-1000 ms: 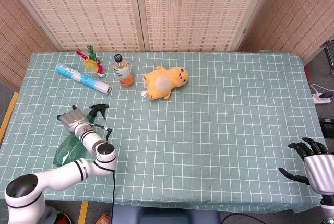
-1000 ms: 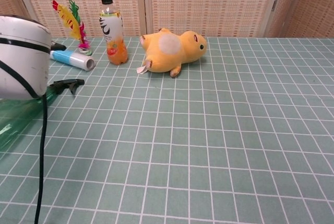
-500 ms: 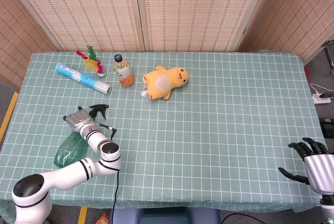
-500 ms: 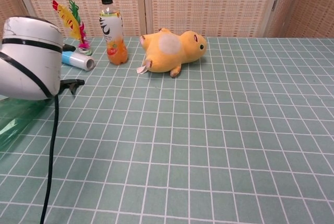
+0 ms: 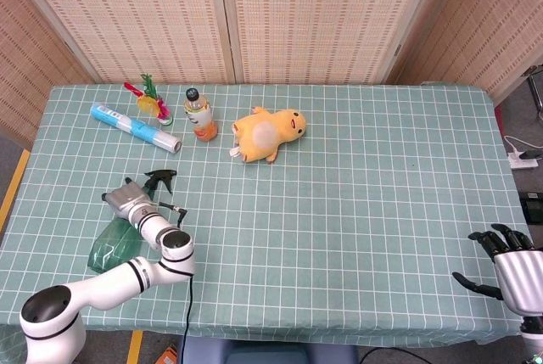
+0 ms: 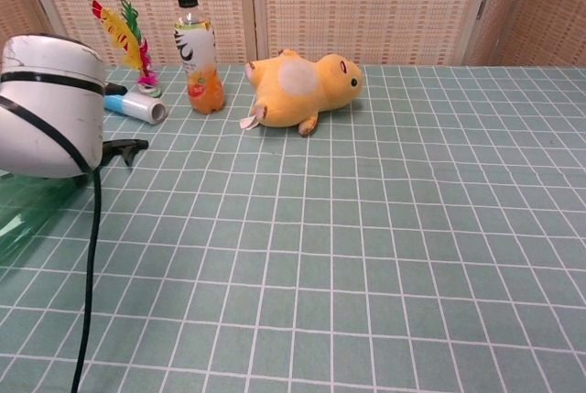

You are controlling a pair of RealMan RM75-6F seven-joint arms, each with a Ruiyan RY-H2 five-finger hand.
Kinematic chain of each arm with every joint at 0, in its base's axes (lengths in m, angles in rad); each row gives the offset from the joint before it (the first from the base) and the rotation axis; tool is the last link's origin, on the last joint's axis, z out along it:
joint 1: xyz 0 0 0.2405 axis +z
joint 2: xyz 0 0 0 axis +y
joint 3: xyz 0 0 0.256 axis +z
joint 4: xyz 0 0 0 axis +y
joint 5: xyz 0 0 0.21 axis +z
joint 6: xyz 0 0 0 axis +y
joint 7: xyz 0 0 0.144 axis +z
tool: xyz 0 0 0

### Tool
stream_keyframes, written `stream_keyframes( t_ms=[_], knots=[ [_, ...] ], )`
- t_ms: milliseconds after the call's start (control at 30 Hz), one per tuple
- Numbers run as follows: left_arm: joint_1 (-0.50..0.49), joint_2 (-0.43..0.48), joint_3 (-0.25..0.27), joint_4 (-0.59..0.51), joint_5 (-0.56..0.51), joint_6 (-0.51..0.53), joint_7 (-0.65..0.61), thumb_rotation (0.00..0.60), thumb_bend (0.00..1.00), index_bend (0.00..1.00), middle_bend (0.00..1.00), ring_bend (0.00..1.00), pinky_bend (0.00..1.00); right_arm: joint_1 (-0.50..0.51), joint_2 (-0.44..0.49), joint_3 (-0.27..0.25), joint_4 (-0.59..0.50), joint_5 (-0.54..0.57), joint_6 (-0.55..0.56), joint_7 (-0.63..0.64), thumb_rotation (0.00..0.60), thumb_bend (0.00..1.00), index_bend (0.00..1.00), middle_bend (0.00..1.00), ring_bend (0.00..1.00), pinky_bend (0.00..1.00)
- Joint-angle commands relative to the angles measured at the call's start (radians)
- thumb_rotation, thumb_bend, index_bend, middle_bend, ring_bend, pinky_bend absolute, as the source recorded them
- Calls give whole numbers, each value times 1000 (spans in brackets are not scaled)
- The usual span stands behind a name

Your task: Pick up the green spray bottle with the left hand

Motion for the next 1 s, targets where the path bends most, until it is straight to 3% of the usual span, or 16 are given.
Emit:
stream_keyframes(
  t_ms=[33, 467, 633, 1000],
  knots=[
    [4, -2, 0, 5, 1, -6, 1, 600, 217, 36, 323, 208, 126, 0, 1, 0, -1, 0, -1, 0, 600, 0, 381, 430, 247, 352],
    [11, -4, 3, 17, 21, -13, -2, 600, 247, 91, 386, 225, 149, 1, 2, 0, -3, 1, -3, 1, 600, 0, 381, 431, 249, 353],
    [10, -2, 17, 7, 64, -10, -28, 600, 291, 156, 452, 268, 196, 0, 3, 0, -3, 1, -3, 0, 600, 0, 381, 431, 249, 353],
    [39, 51, 29, -78, 148, 6, -91, 600, 298, 206, 495, 302, 226, 0, 2, 0, -3, 2, -3, 1, 600, 0, 381, 431, 249, 353]
  ],
)
